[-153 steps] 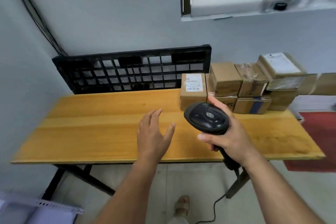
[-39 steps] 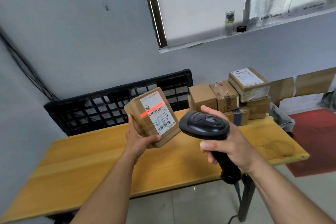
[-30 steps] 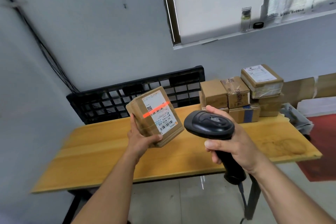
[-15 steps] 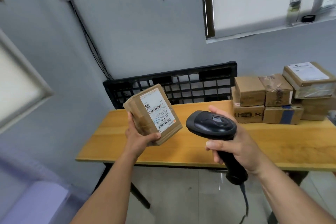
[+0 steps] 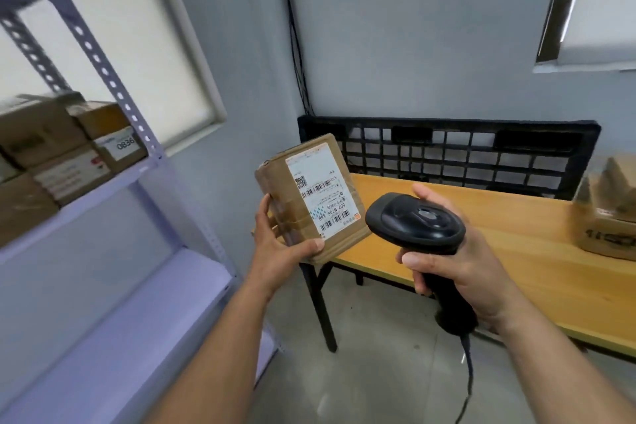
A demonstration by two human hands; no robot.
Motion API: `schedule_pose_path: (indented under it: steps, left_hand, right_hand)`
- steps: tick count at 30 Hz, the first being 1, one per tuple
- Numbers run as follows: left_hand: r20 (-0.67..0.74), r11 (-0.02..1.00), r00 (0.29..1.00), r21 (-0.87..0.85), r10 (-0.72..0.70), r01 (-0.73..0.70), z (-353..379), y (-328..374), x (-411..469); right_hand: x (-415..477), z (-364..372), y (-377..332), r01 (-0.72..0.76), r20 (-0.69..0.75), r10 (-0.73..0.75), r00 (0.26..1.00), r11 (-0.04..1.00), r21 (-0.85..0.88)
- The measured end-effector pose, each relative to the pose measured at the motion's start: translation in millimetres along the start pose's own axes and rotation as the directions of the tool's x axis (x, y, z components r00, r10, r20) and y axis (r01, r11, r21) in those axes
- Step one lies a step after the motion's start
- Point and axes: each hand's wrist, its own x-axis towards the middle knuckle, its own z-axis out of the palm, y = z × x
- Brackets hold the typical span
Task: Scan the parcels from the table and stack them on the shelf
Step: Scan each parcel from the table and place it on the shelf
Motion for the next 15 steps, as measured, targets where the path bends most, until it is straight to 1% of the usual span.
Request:
schedule_pose_path:
  steps: [5, 9, 15]
  left_hand:
    - [-0.092, 1.000, 0.996, -0.021, 0.007, -0.009, -59, -10, -25]
    - [-0.178, 1.000, 0.984, -0.014, 0.018, -0.021, -110, -15, -52]
    - [-0.331, 0.996, 0.939, 0.038, 0.088, -0.079, -190, -12, -107]
  right_hand:
    - [5, 56, -8, 0.016, 0.075, -0.019, 0.997, 0.999, 0.034]
    - [8, 103, -14, 0.044, 0.148, -0.046, 0.988, 0.999, 0.020]
    - [6, 182, -19, 0.050, 0.249, -0.072, 0.966, 0.994, 0.094]
